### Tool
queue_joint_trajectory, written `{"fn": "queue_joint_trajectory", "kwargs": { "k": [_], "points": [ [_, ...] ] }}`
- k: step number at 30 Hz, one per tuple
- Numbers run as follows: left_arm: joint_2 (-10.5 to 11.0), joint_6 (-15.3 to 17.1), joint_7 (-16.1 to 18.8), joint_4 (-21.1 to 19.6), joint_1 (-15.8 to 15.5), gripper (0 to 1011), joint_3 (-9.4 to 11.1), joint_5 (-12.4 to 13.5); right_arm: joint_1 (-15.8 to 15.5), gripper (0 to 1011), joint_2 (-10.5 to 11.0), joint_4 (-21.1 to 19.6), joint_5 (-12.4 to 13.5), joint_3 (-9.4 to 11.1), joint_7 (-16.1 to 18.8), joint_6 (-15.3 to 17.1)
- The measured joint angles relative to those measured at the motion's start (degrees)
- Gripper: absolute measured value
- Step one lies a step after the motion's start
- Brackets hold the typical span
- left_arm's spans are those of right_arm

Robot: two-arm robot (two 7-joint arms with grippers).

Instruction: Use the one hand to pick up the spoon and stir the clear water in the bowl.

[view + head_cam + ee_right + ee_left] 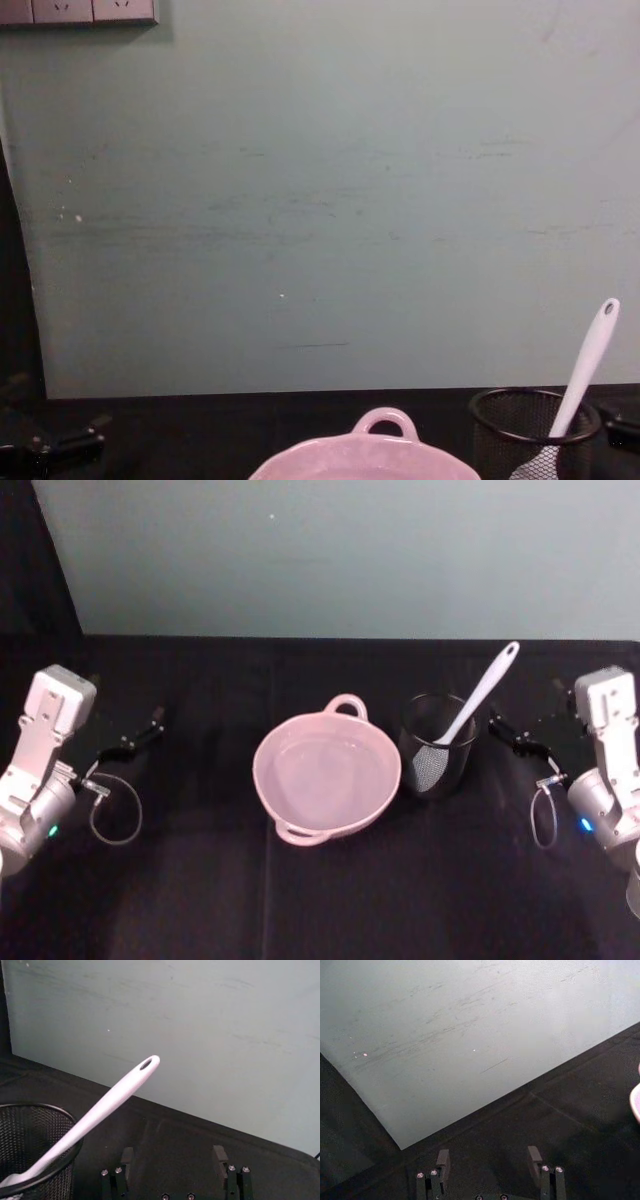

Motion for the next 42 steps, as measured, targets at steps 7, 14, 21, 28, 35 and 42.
{"fn": "queue_joint_trajectory", "kwargs": {
  "k": [7, 14, 21, 28, 35, 42],
  "points": [
    [0.0, 0.0, 0.0, 0.0, 0.0, 1011, 0.0, 0.0, 0.2, 1003, -1.1, 2.3, -1.8, 0.1, -0.8, -3.4],
    [0.0, 0.0, 0.0, 0.0, 0.0, 1011, 0.0, 0.0, 0.1, 1002, -0.9, 2.0, -1.5, 0.1, -0.7, -3.0],
    [0.0, 0.0, 0.0, 0.0, 0.0, 1011, 0.0, 0.0, 0.1, 1002, -0.8, 1.9, -1.4, 0.1, -0.7, -2.7],
    [0.0, 0.0, 0.0, 0.0, 0.0, 1011, 0.0, 0.0, 0.1, 1002, -0.8, 1.7, -1.2, 0.1, -0.7, -2.6],
    [0.0, 0.0, 0.0, 0.0, 0.0, 1011, 0.0, 0.0, 0.1, 1002, -0.8, 1.7, -1.2, 0.1, -0.6, -2.5],
    [0.0, 0.0, 0.0, 0.0, 0.0, 1011, 0.0, 0.0, 0.1, 1003, -0.7, 1.6, -1.1, 0.1, -0.6, -2.4]
  ]
}}
